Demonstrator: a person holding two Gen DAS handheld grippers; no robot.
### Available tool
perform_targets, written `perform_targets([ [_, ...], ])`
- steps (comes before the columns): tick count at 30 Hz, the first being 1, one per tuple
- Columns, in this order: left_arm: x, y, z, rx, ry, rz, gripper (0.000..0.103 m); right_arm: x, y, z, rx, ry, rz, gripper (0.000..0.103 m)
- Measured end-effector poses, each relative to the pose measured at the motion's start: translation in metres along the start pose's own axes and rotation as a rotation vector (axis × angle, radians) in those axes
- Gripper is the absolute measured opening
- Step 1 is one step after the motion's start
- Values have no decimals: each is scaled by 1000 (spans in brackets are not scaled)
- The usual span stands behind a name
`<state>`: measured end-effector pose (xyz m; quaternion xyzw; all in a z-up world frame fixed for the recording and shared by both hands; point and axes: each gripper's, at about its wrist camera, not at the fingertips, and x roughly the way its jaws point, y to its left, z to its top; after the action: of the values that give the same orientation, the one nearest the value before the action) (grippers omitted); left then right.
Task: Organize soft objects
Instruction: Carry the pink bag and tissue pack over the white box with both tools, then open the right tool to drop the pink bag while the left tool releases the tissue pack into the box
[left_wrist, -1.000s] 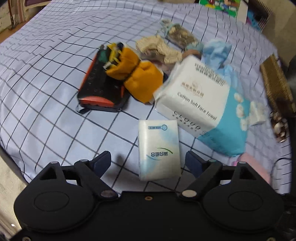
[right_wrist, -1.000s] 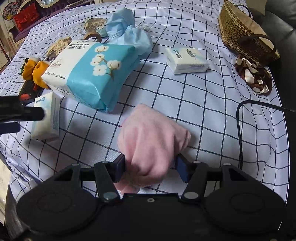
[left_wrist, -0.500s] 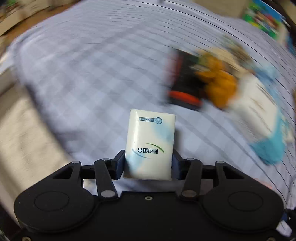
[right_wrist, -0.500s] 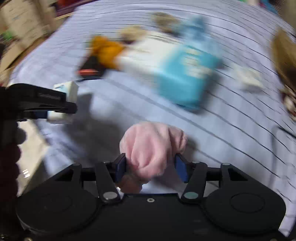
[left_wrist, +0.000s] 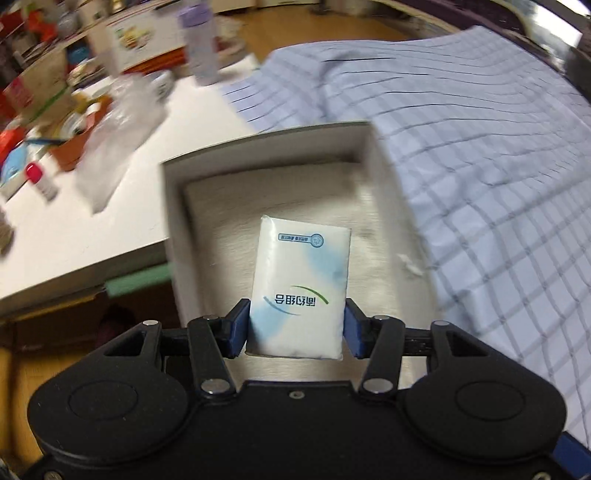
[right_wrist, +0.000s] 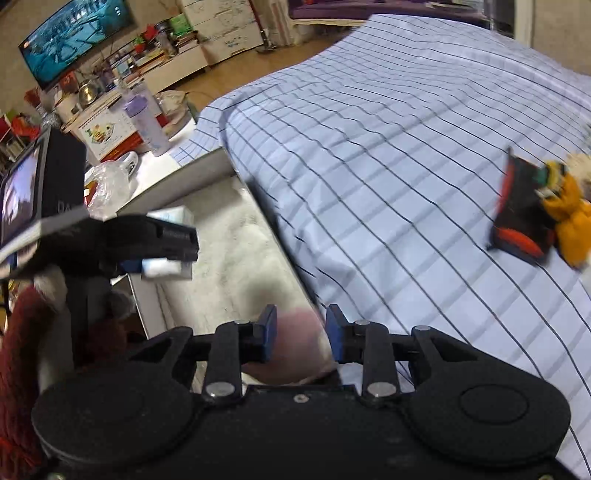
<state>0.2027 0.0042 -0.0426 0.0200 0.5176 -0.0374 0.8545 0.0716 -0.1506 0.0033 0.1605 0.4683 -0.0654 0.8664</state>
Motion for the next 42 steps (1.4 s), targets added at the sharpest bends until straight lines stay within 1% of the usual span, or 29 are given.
perform_targets([
  [2, 5, 4, 0, -5, 4, 37, 56, 8, 6, 7, -8, 1, -2, 29],
  [3, 8, 4, 0, -1, 6, 51, 68, 11, 8, 8, -13, 3, -9, 29],
  [4, 10, 3, -1, 4, 8, 59, 75, 14, 8, 9, -17, 6, -22, 29],
  [5, 11, 3, -2, 9, 12, 57, 75, 21, 10, 9, -21, 11, -38, 34],
  [8, 14, -1, -3, 31, 20, 51, 75, 32, 9, 7, -26, 29, -77, 35],
  [10, 16, -5, -4, 44, 37, 45, 76, 34, 3, 1, -17, 49, -80, 36],
  [14, 23, -7, -6, 45, 77, 23, 76, 42, -3, -6, -2, 77, -86, 40],
  [20, 25, -4, -8, 26, 90, 23, 76, 50, -4, -8, -4, 92, -88, 46],
  [22, 26, -4, -9, 18, 97, 15, 76, 49, -4, -9, -9, 94, -92, 47],
  [25, 28, -5, -9, 23, 102, 24, 76, 47, -4, -12, -9, 99, -93, 48],
  [29, 28, -6, -10, 23, 111, -3, 76, 44, -6, -15, -5, 96, -108, 53],
  [34, 26, -5, -11, 30, 107, 7, 77, 39, -8, -19, -1, 91, -128, 61],
  [35, 26, -5, -12, 31, 106, 8, 77, 38, -8, -21, -5, 88, -138, 64],
  [36, 26, -6, -12, 35, 105, 9, 77, 38, -7, -22, -11, 84, -149, 67],
  [39, 25, -7, -14, 49, 104, 17, 83, 35, -8, -27, -26, 77, -181, 72],
  [42, 26, -10, -16, 71, 116, 14, 83, 35, -12, -31, -19, 90, -189, 74],
])
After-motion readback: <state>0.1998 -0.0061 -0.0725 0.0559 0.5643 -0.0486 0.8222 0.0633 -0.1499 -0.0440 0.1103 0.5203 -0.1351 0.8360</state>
